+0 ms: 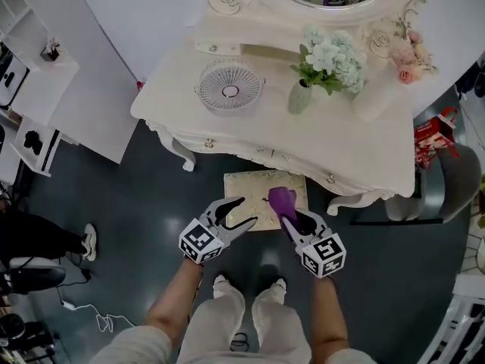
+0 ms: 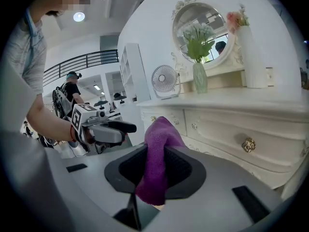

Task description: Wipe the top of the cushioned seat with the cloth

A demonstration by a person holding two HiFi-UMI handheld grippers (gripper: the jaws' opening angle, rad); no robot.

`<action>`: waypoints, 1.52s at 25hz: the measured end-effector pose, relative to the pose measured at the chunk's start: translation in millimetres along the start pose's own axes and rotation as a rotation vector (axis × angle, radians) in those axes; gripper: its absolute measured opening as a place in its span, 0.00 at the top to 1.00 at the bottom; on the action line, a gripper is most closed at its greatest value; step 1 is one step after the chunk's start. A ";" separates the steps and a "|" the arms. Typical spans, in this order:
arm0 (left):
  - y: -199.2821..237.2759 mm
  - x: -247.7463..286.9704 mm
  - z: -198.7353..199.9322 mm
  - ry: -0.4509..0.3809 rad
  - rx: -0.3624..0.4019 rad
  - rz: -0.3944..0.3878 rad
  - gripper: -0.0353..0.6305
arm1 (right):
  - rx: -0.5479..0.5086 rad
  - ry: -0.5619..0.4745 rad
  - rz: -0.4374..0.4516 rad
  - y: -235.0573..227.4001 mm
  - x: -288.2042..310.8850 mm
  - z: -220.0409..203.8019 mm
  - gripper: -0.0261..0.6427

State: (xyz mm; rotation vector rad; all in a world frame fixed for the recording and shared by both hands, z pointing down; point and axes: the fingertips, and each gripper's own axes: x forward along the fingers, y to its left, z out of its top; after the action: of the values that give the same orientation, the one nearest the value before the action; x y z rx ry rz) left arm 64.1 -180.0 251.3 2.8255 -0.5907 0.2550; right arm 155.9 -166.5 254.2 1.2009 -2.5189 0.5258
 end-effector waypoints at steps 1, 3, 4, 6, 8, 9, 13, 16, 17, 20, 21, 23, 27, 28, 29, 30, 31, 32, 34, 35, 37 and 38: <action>6.0 4.0 -10.5 0.003 0.006 0.002 0.57 | -0.002 0.000 -0.006 -7.2 8.4 -9.7 0.83; 17.6 12.4 -30.7 0.003 0.017 0.006 0.56 | -0.005 -0.006 -0.019 -21.7 24.0 -27.9 0.83; 22.9 16.7 -41.3 0.002 0.023 0.008 0.56 | -0.006 -0.012 -0.024 -28.0 30.9 -36.3 0.83; 32.9 24.5 -63.4 0.000 0.039 0.019 0.55 | -0.011 -0.022 -0.024 -37.8 43.9 -53.4 0.83; 43.3 33.2 -83.6 -0.006 0.055 0.033 0.54 | -0.025 -0.024 -0.020 -46.1 56.4 -72.0 0.83; 48.7 38.0 -92.8 -0.011 0.062 0.041 0.54 | -0.034 -0.023 -0.018 -50.3 62.3 -81.5 0.83; 72.2 55.6 -127.2 -0.014 0.070 0.094 0.54 | -0.082 -0.022 -0.020 -67.4 81.2 -112.3 0.83; 87.2 64.3 -148.8 -0.010 0.088 0.117 0.54 | -0.120 -0.035 -0.031 -76.8 94.0 -127.9 0.83; 92.8 66.9 -153.8 -0.010 0.100 0.121 0.53 | -0.135 -0.044 -0.038 -80.0 99.1 -131.2 0.83; 102.2 71.4 -172.5 0.022 0.155 0.149 0.53 | -0.185 -0.053 -0.067 -86.7 110.4 -144.3 0.83; 103.1 71.2 -178.1 0.025 0.173 0.159 0.53 | -0.199 -0.059 -0.074 -87.4 112.8 -148.8 0.83; 103.1 69.9 -184.1 -0.005 0.187 0.160 0.52 | -0.207 -0.091 -0.083 -88.3 116.8 -155.8 0.83; 99.0 67.3 -189.9 -0.081 0.208 0.144 0.50 | -0.194 -0.155 -0.103 -94.7 122.6 -168.6 0.83; 98.0 66.6 -191.6 -0.087 0.216 0.143 0.50 | -0.195 -0.160 -0.110 -95.9 123.4 -171.7 0.83; 97.2 65.7 -193.5 -0.090 0.220 0.143 0.49 | -0.196 -0.161 -0.116 -96.7 124.0 -174.8 0.83; 96.2 64.4 -196.1 -0.091 0.218 0.144 0.49 | -0.198 -0.158 -0.120 -97.3 124.5 -178.1 0.83; 95.3 62.6 -199.3 -0.092 0.212 0.148 0.48 | -0.197 -0.153 -0.125 -97.9 124.9 -181.6 0.83; 94.4 60.1 -203.2 -0.092 0.204 0.154 0.48 | -0.196 -0.151 -0.130 -98.6 125.2 -184.9 0.83; 92.5 52.2 -212.9 -0.092 0.191 0.169 0.47 | -0.204 -0.154 -0.143 -98.5 125.4 -189.5 0.83; 91.7 46.8 -218.6 -0.094 0.187 0.177 0.47 | -0.219 -0.152 -0.151 -97.6 125.8 -190.7 0.83; 91.6 35.4 -231.4 -0.101 0.178 0.190 0.46 | -0.274 -0.135 -0.171 -95.0 128.5 -192.4 0.83; 91.8 30.8 -237.6 -0.101 0.173 0.192 0.44 | -0.308 -0.127 -0.183 -93.8 130.5 -192.8 0.83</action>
State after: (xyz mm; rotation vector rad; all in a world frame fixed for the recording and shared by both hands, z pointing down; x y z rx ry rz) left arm 25.6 -208.7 503.3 2.9626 -0.9060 0.2080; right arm 172.2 -223.6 498.0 1.3584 -2.4409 0.0156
